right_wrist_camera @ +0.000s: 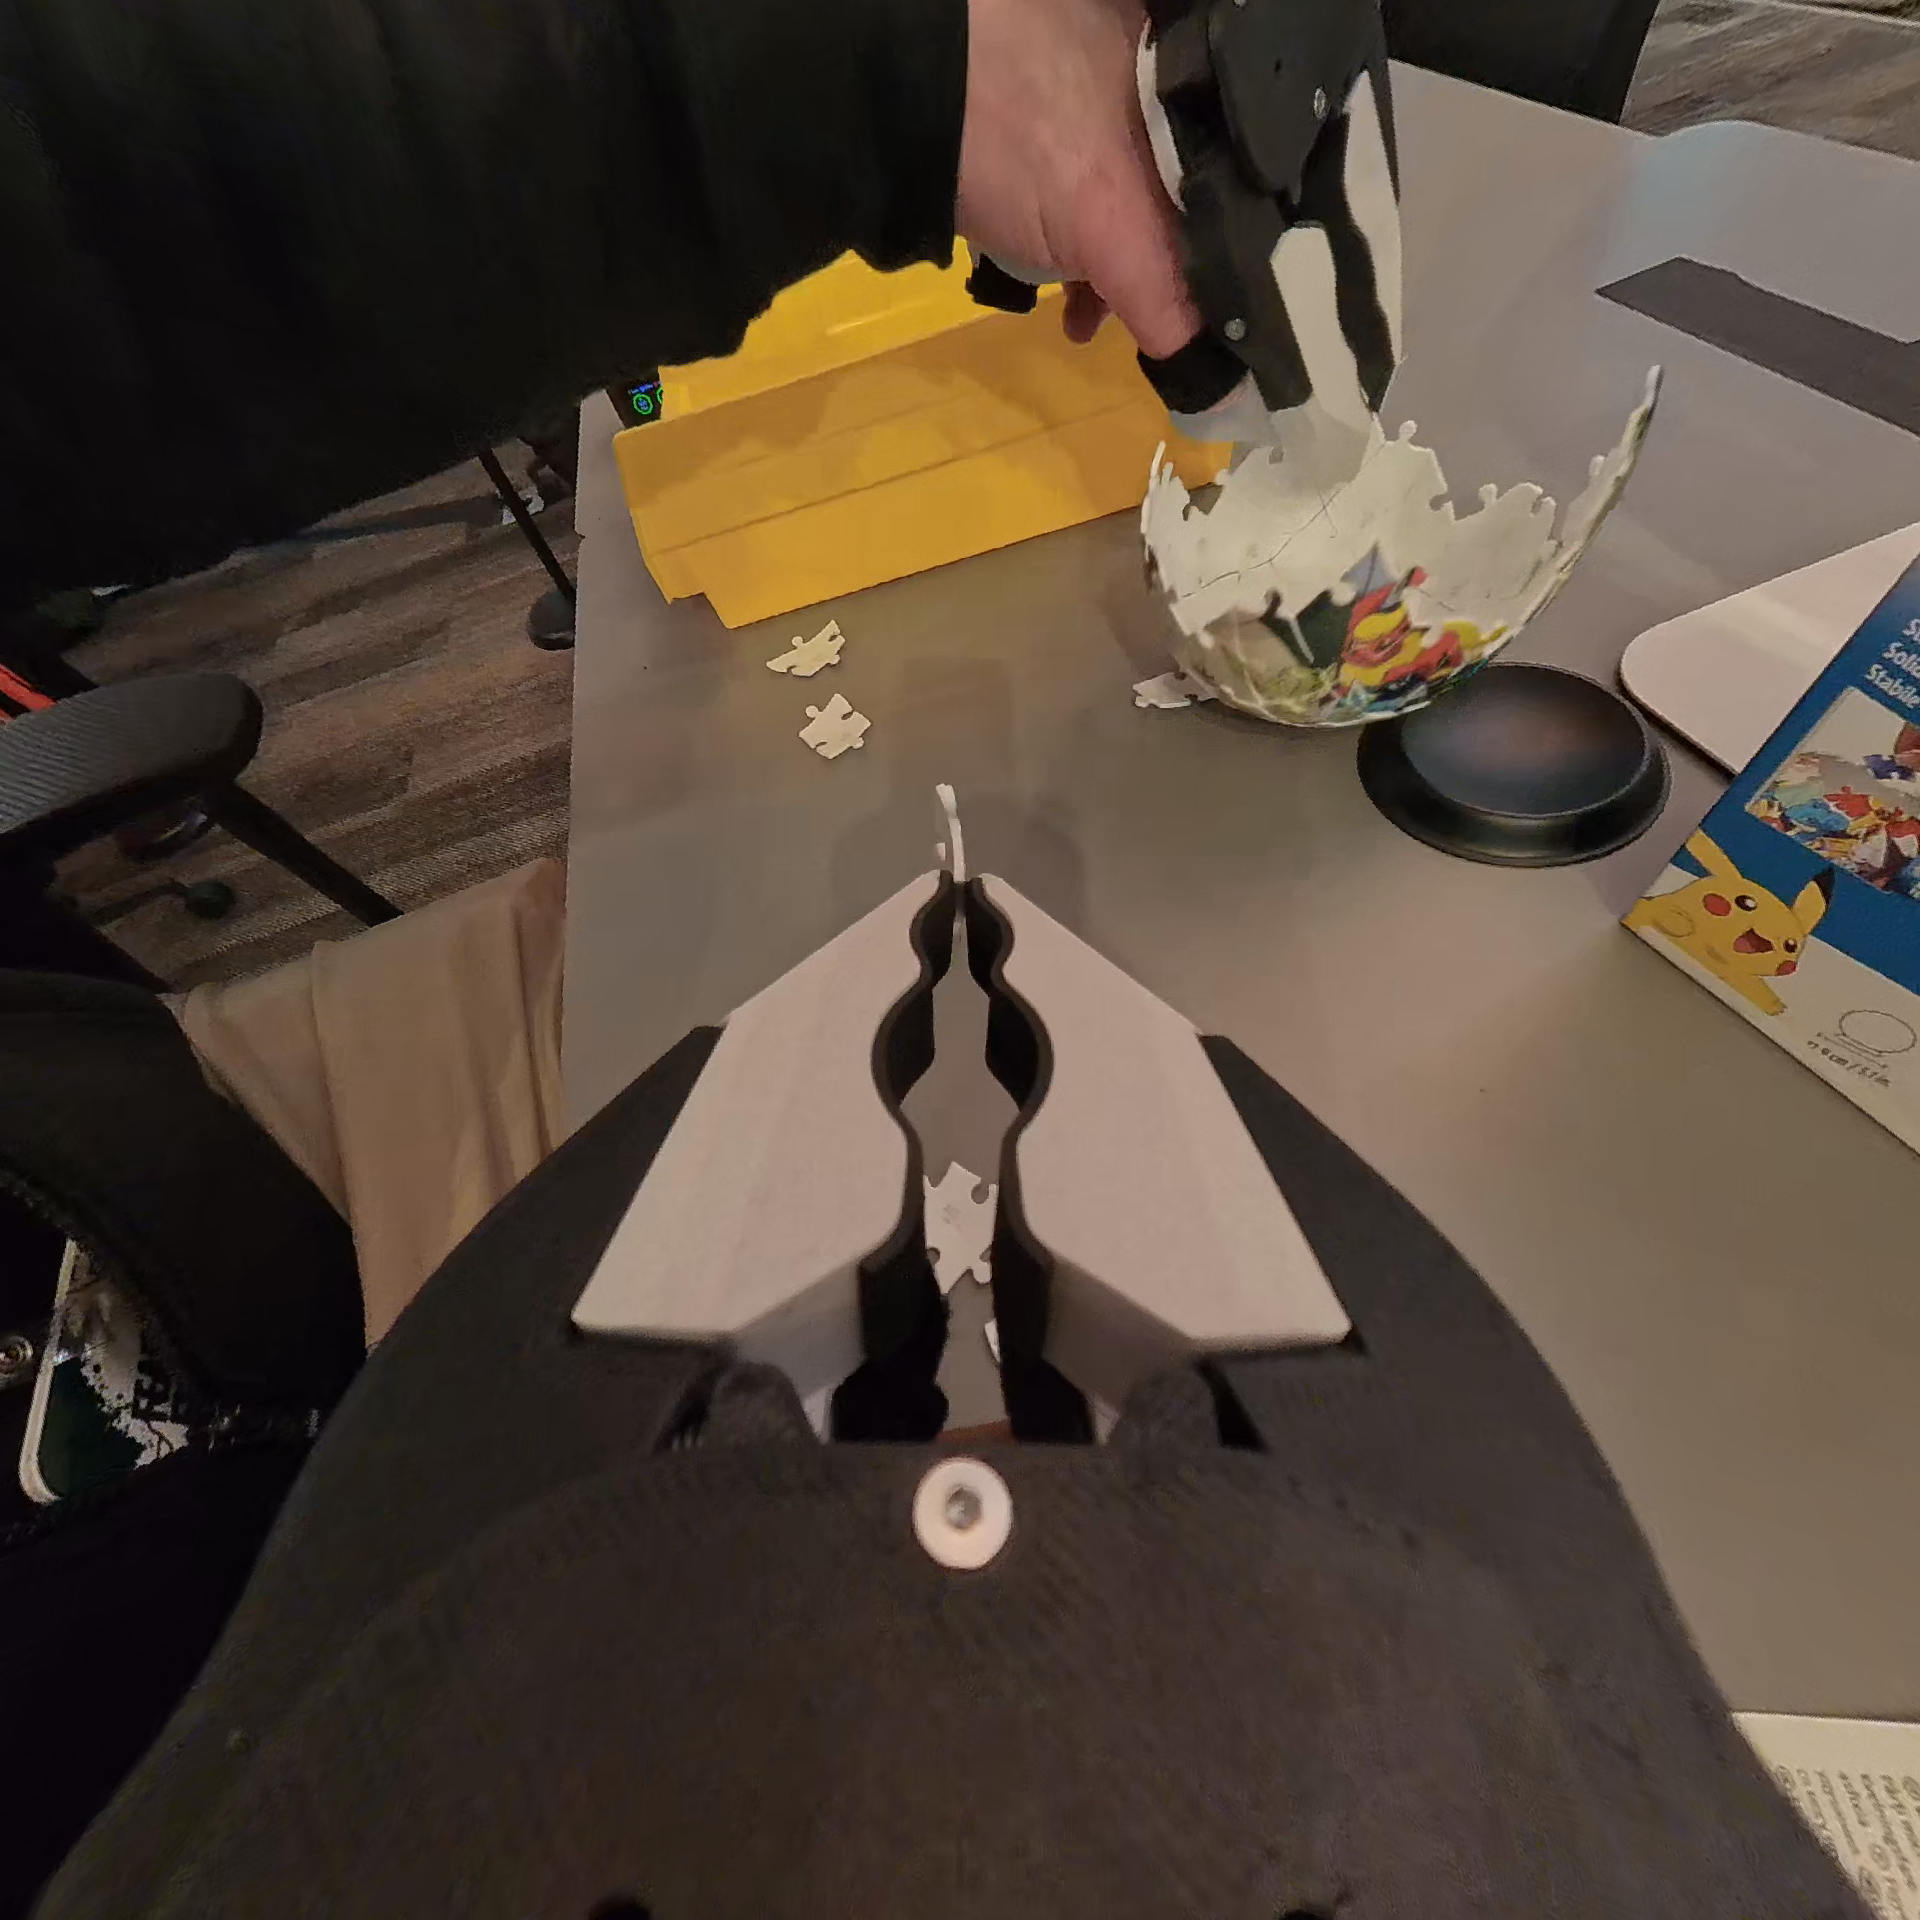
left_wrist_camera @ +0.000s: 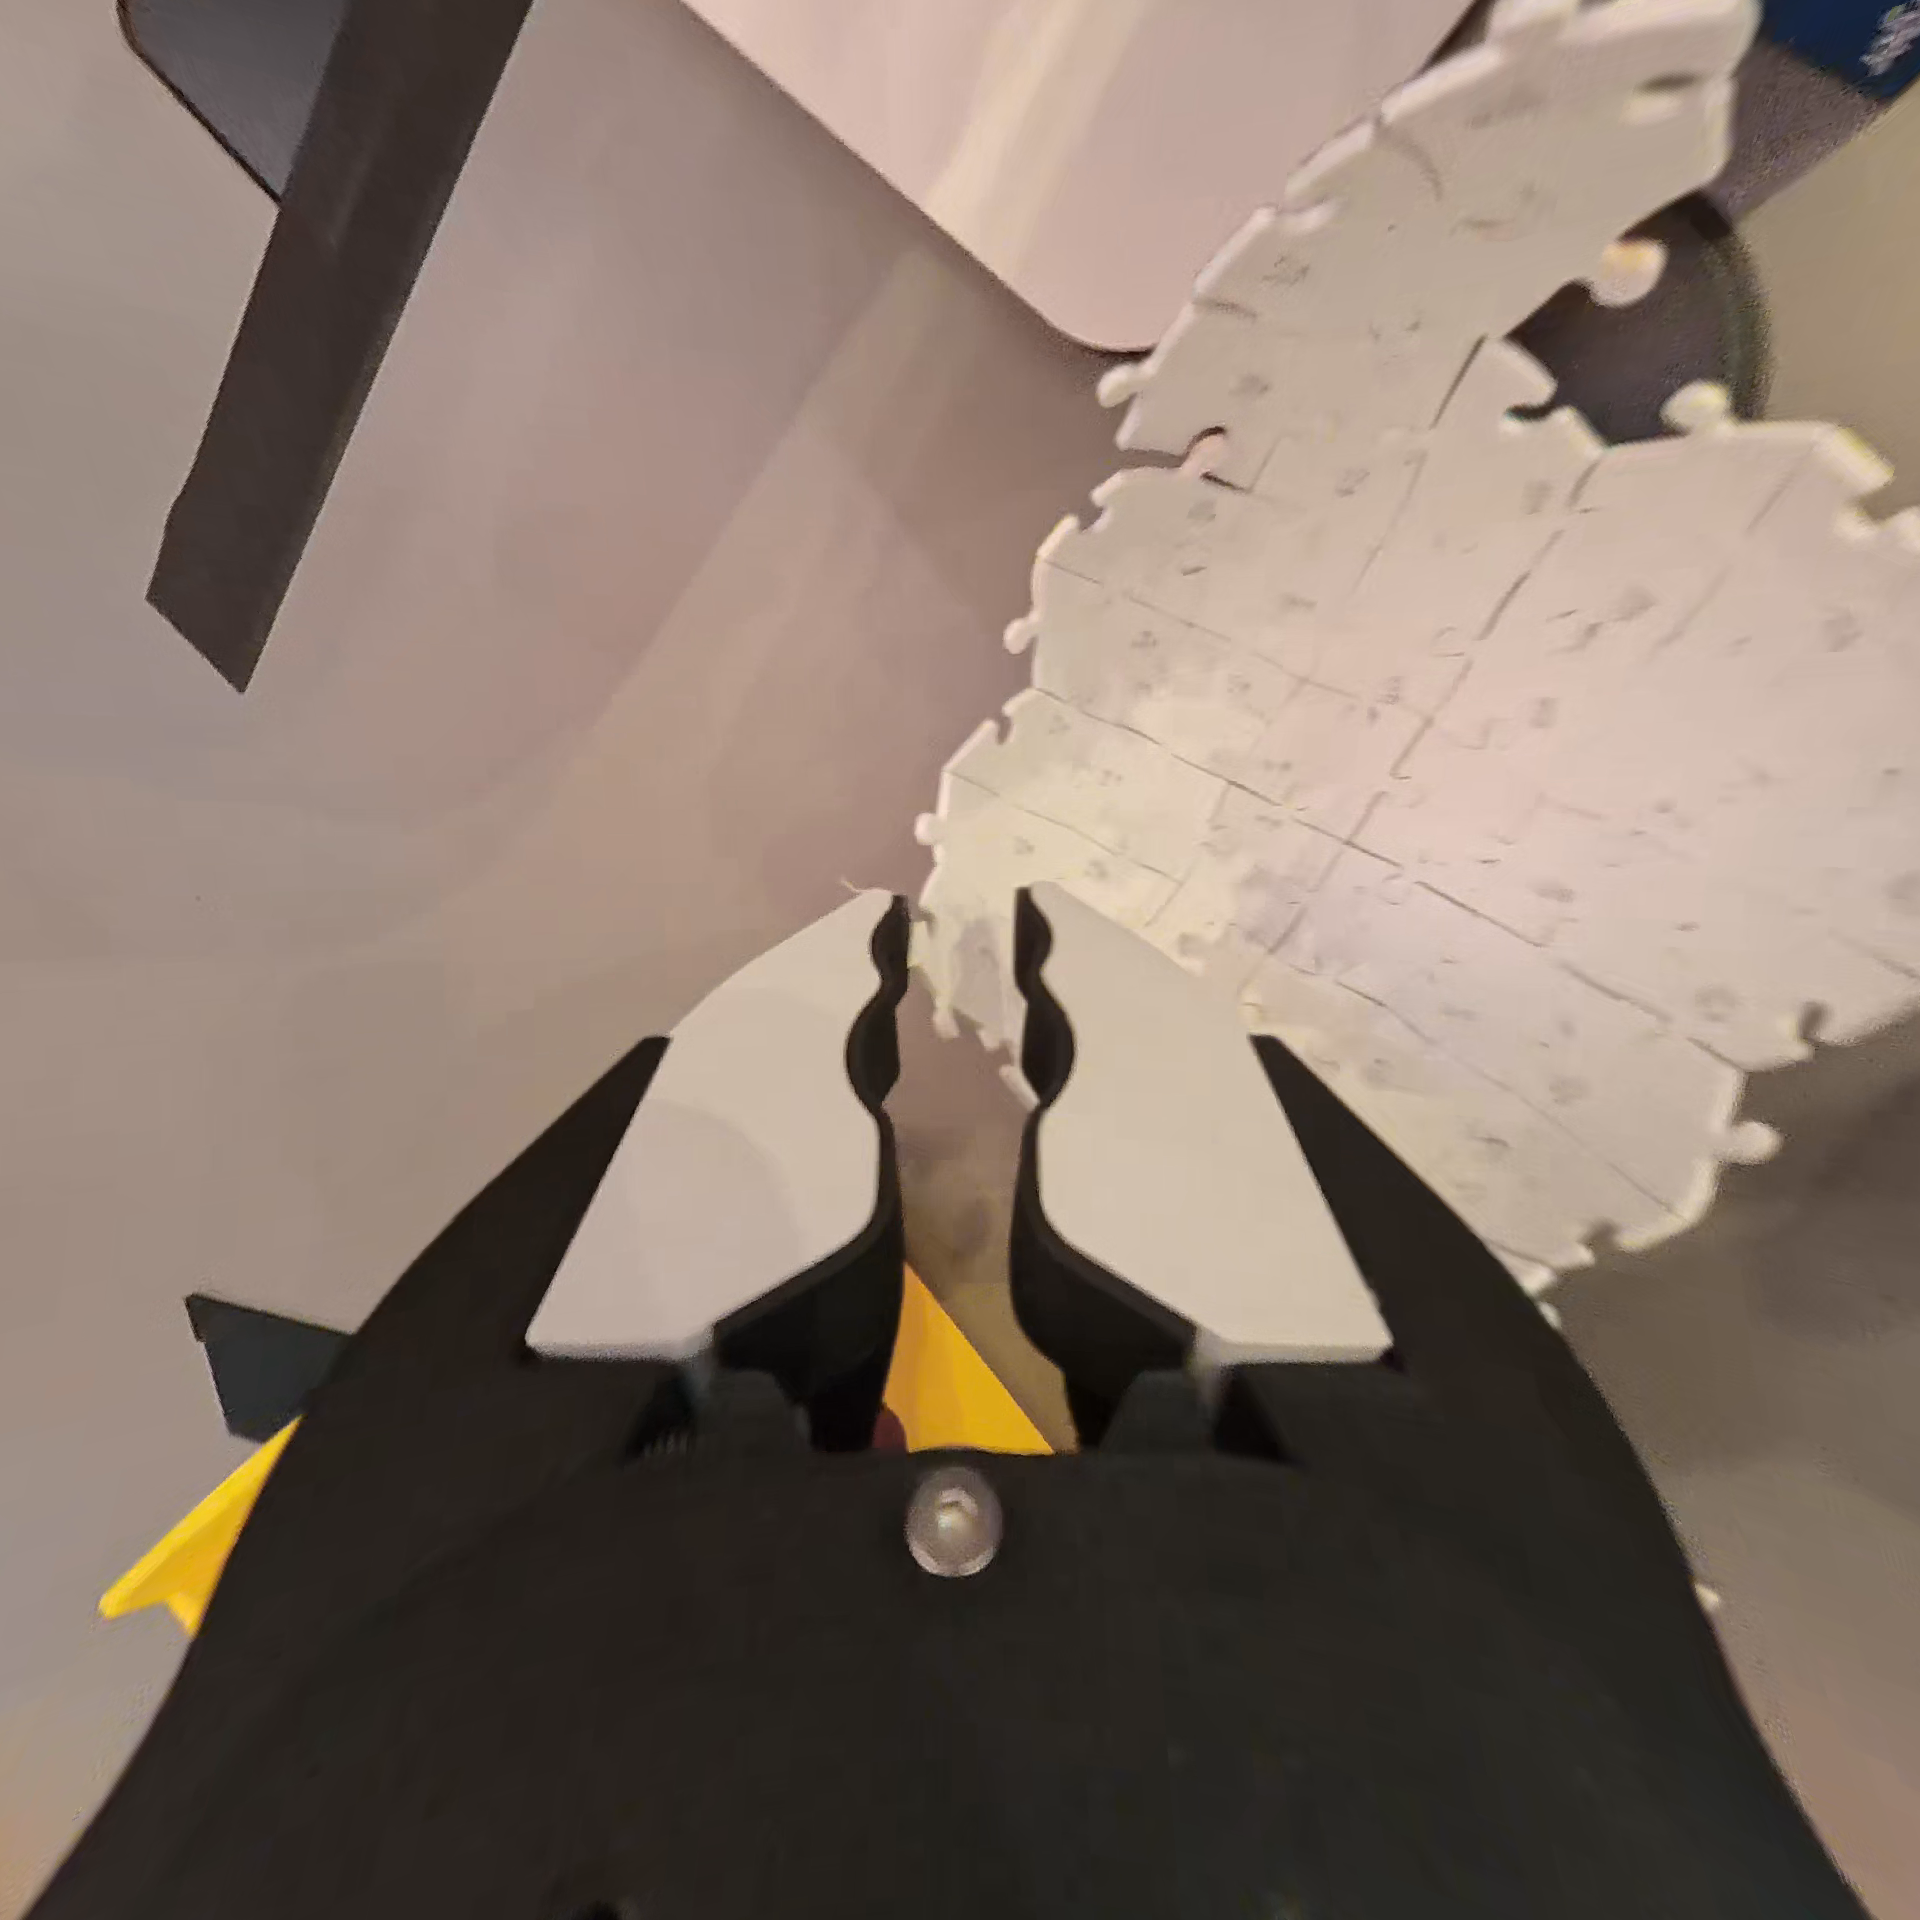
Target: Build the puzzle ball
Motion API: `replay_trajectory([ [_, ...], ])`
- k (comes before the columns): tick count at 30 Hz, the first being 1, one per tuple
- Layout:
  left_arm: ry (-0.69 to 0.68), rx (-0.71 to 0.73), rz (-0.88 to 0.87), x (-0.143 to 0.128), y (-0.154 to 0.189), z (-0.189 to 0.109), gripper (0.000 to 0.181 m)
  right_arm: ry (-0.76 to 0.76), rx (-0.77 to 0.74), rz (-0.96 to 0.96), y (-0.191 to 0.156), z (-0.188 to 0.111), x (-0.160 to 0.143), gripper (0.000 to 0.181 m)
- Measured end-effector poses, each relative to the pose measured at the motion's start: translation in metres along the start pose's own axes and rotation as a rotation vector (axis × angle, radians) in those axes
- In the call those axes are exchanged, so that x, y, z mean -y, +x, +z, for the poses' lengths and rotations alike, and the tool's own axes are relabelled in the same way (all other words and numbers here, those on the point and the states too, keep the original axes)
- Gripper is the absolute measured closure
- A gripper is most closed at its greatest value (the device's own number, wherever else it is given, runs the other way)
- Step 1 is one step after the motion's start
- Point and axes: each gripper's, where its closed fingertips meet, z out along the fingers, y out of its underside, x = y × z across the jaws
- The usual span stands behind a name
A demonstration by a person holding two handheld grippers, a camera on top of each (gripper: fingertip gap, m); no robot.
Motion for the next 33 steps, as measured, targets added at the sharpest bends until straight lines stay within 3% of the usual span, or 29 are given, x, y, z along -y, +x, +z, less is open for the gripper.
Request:
replay_trajectory([
  [3, -0.019, 0.014, 0.010, -0.005, -0.001, 0.005, 0.173, -0.001, 0.001, 0.002, 0.000, 0.000, -0.001, 0.181],
  [8, 0.010, 0.033, 0.013, -0.002, 0.002, -0.003, 0.175, -0.002, 0.000, 0.006, 0.001, 0.000, -0.001, 0.181],
  [9, 0.014, 0.039, 0.010, -0.002, 0.002, -0.005, 0.174, -0.002, 0.000, 0.005, 0.001, 0.001, -0.001, 0.181],
  [11, -0.001, 0.036, -0.015, -0.005, 0.004, -0.004, 0.148, -0.002, -0.001, 0.003, 0.001, 0.001, -0.001, 0.181],
  [13, -0.029, -0.018, -0.059, -0.010, 0.011, -0.001, 0.141, -0.002, 0.000, 0.002, 0.000, 0.001, -0.001, 0.181],
  [16, -0.026, -0.051, -0.109, -0.012, 0.014, 0.002, 0.146, -0.003, -0.001, -0.002, -0.001, 0.001, 0.000, 0.181],
  [20, -0.035, -0.052, -0.154, -0.015, 0.012, 0.006, 0.170, -0.002, -0.004, -0.004, 0.000, 0.000, 0.000, 0.181],
  [26, 0.036, -0.055, -0.170, -0.004, 0.017, -0.005, 0.177, -0.003, -0.012, 0.002, 0.003, -0.002, 0.000, 0.181],
  [33, 0.098, 0.090, -0.106, 0.008, 0.023, -0.031, 0.179, -0.007, -0.040, 0.051, 0.011, 0.000, -0.003, 0.181],
])
